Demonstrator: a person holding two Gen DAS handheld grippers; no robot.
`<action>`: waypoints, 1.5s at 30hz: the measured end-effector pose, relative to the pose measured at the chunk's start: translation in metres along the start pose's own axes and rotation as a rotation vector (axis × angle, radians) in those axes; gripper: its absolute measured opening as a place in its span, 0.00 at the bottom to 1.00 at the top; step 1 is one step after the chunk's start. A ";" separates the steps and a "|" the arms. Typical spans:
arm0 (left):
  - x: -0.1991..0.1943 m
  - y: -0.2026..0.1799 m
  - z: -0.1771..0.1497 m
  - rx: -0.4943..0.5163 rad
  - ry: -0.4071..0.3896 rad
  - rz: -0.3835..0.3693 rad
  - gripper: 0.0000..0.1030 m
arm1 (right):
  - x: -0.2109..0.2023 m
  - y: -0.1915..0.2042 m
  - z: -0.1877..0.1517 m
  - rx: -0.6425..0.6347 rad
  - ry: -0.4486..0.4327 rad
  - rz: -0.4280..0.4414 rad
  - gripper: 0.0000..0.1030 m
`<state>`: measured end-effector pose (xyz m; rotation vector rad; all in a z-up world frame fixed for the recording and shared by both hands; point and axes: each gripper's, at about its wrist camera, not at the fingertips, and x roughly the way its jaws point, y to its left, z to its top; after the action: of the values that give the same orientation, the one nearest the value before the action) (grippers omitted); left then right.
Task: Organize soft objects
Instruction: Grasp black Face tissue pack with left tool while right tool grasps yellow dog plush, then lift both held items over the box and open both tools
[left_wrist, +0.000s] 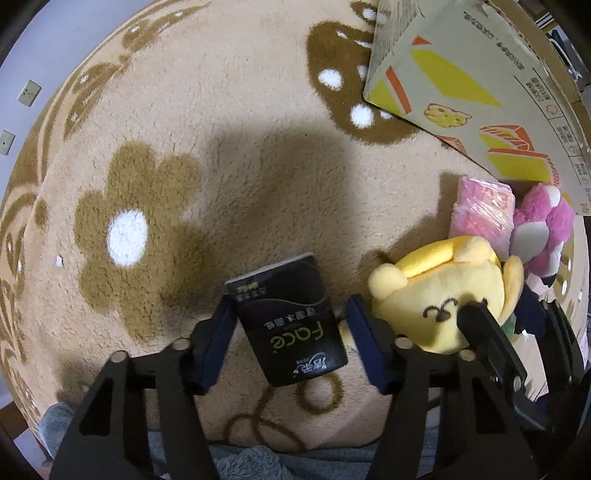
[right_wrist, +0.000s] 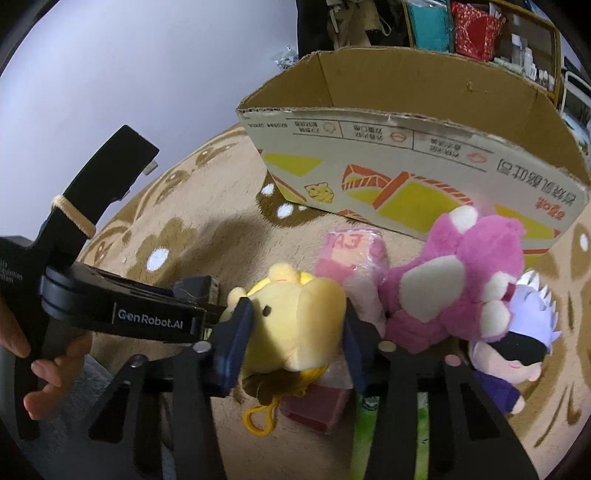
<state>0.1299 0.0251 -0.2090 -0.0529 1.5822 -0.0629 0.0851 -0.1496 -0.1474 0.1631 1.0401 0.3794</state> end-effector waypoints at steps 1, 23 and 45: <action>0.000 0.000 -0.001 0.002 -0.001 0.004 0.47 | 0.000 0.000 0.000 -0.003 -0.002 -0.005 0.42; -0.076 -0.017 -0.036 0.118 -0.355 -0.010 0.47 | -0.065 -0.019 0.001 0.052 -0.181 -0.167 0.36; -0.156 -0.049 -0.071 0.263 -0.868 0.058 0.47 | -0.156 -0.013 0.017 0.033 -0.448 -0.403 0.34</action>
<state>0.0606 -0.0122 -0.0487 0.1559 0.6989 -0.1760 0.0329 -0.2205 -0.0167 0.0599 0.6143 -0.0432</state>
